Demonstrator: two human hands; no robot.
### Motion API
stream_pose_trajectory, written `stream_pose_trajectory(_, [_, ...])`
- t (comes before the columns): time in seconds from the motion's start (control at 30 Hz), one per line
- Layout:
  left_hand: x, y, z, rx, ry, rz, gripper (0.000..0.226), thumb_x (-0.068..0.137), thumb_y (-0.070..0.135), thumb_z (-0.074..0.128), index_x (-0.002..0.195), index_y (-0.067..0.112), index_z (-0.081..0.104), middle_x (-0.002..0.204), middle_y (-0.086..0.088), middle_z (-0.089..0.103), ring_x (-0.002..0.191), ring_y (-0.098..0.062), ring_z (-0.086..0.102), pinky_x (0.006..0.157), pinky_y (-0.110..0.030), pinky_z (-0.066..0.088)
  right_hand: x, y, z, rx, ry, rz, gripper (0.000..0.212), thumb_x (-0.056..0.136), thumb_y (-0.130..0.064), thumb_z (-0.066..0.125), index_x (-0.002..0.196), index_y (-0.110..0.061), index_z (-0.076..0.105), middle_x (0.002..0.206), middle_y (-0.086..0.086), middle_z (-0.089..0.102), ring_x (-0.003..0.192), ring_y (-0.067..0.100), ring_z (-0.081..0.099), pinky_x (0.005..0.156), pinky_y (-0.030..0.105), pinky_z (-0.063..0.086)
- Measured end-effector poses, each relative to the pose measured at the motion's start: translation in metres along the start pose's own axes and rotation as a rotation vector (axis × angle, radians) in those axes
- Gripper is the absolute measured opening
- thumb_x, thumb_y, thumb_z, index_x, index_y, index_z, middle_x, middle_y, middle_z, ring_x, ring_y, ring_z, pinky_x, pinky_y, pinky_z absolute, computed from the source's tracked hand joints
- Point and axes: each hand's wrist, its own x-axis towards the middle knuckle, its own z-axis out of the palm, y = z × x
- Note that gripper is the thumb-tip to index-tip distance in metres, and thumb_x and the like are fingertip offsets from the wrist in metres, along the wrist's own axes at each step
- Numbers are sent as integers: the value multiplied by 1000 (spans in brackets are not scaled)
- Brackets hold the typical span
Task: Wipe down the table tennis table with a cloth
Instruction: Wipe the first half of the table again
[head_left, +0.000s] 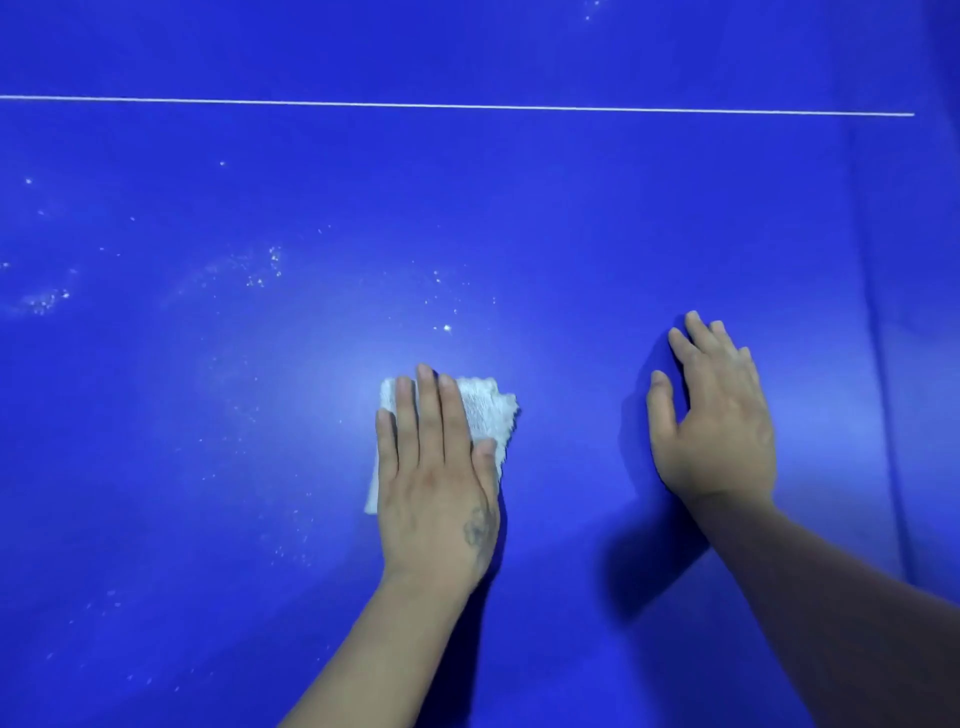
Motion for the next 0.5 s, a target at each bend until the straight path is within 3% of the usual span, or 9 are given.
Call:
stream_pose_trajectory(0.2, [101,33,2,-45,30,-106,71,114,42,15,168,-4,10,178,-24,4,166,-37,-1,134,-53,5,2,0,0,-35,-5,9,50,105,-29,47,150,-9,56,166,3,44,159,25,33,133,40,17])
stream_pose_trajectory(0.37, [107,93,10,-112,24,122,70,114,41,19,169,-1,9,179,-20,1,167,-34,-4,134,-51,5,2,2,3,-44,-15,10,53,105,-29,46,154,-10,53,167,3,42,159,24,33,133,41,18])
stream_pose_trajectory(0.5, [57,92,11,-113,-5,274,69,114,40,21,170,1,10,179,-17,2,167,-32,-3,135,-52,10,2,5,5,-108,-40,28,62,106,-33,41,163,-6,38,173,5,31,162,23,24,133,45,17])
